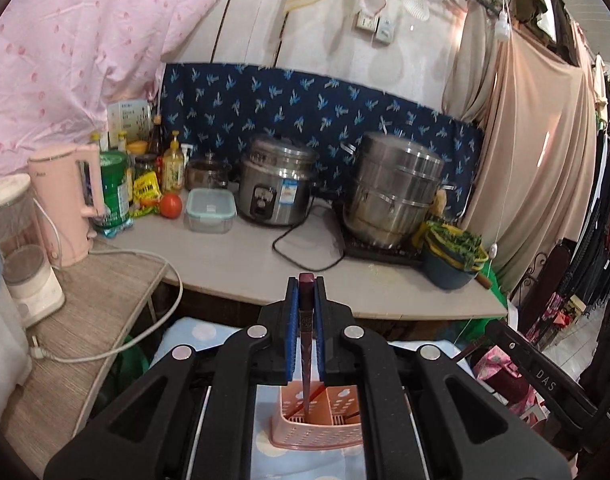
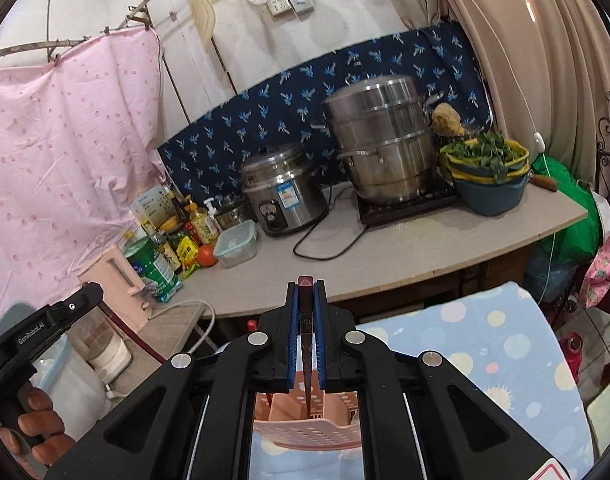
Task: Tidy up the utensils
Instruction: 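Lift both chopsticks with both tools and carry them over the pink holder, then open both tools to drop the chopsticks into the holder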
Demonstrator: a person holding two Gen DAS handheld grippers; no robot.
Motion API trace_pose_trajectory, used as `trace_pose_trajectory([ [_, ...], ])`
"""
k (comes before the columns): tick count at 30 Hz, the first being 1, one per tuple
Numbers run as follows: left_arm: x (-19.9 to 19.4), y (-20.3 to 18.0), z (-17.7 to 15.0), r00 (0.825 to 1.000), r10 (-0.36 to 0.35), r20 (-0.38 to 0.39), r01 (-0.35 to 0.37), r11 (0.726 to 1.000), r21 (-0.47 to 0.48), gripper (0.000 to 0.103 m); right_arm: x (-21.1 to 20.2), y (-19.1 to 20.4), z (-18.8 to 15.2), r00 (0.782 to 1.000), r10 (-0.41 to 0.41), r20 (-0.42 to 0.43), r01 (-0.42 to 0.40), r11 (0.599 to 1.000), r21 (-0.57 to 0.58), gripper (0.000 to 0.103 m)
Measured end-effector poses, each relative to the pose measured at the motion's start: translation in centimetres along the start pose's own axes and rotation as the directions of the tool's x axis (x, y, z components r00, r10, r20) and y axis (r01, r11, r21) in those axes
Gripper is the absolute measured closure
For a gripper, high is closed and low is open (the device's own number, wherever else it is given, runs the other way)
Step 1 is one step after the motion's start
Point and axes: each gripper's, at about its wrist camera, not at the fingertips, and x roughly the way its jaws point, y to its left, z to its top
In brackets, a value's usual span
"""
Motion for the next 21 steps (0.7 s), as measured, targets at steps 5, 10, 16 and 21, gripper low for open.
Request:
trace_pose_trajectory([
  [5,2.1,1.0,-1.6,0.998,0.003,-0.057,-0.004,1.000,-0.023,0.096,1.9,-0.9,-1.4,0.998,-0.025,-0.049,0.026,1.000,0.009,0.096],
  [10,2.4,1.9,-2.3,0.998,0.014,-0.063,-0.017,0.998,-0.053,0.092,1.7,-1.3,-1.8,0.998,-0.037,-0.046,0.038,0.999,0.029,0.080],
  [16,0.7,2.1,-2.5,0.998,0.037,-0.044,-0.039,0.998,-0.054,0.057,-0.9,-0.9,-1.7,0.999,-0.025,-0.020,0.025,0.999,0.024,0.069],
  [21,-1.5,2.2,-3.4,0.998,0.032,-0.063,-0.035,0.998,-0.053,0.046,-4.0,-0.2,-2.7,1.000,-0.023,-0.015,0.023,1.000,-0.007,0.066],
])
